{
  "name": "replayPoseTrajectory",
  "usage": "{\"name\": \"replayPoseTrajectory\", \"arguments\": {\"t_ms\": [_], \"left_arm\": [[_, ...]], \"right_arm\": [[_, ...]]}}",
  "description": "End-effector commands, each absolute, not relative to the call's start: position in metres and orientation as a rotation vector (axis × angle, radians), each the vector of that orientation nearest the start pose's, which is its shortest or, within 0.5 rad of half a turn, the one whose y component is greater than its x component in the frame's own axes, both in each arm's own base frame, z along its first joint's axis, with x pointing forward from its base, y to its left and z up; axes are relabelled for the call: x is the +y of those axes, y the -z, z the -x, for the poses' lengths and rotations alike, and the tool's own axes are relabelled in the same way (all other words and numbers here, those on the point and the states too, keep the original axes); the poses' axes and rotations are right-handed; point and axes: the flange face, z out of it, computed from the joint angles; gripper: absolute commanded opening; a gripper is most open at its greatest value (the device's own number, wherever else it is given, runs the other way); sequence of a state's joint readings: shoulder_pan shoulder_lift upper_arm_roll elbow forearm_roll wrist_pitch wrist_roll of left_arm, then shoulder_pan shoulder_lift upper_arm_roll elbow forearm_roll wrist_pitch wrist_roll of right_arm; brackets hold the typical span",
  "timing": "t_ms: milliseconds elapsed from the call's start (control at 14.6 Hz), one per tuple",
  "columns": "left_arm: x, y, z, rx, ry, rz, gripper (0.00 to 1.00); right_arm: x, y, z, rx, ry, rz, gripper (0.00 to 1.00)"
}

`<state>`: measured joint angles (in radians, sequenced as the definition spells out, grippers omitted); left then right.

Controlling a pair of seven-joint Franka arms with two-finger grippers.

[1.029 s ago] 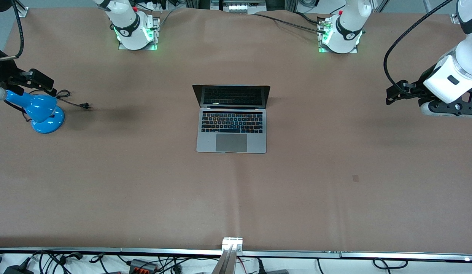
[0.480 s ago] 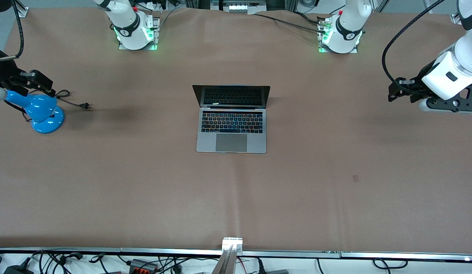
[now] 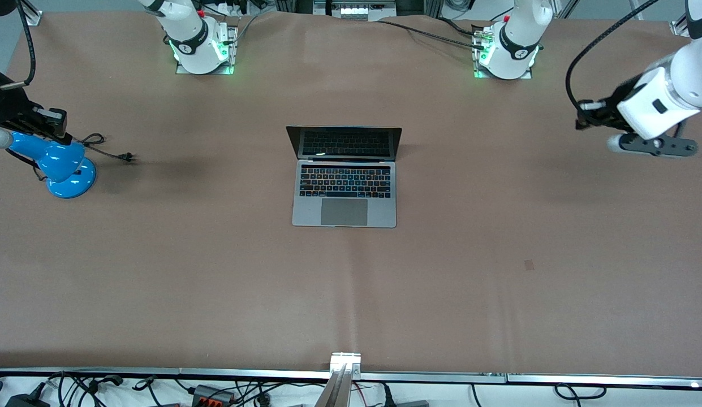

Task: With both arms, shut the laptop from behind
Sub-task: 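Move the left gripper and the right gripper toward the laptop screen's back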

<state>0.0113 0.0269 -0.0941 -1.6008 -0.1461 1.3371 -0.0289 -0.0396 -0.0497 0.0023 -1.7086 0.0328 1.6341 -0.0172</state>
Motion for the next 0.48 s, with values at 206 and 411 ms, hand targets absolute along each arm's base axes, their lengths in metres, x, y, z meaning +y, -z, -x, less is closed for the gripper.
{"name": "replayPoseTrajectory", "arguments": {"t_ms": [206, 411], "left_arm": [[-0.209, -0.565, -0.477, 0.301, -0.645, 3.175, 0.01], [-0.273, -0.514, -0.455, 0.376, -0.778, 3.210, 0.00]], "right_arm": [[-0.010, -0.578, -0.540, 0.058, -0.124, 2.997, 0.00], [0.023, -0.550, -0.548, -0.023, -0.228, 2.975, 0.00]]}}
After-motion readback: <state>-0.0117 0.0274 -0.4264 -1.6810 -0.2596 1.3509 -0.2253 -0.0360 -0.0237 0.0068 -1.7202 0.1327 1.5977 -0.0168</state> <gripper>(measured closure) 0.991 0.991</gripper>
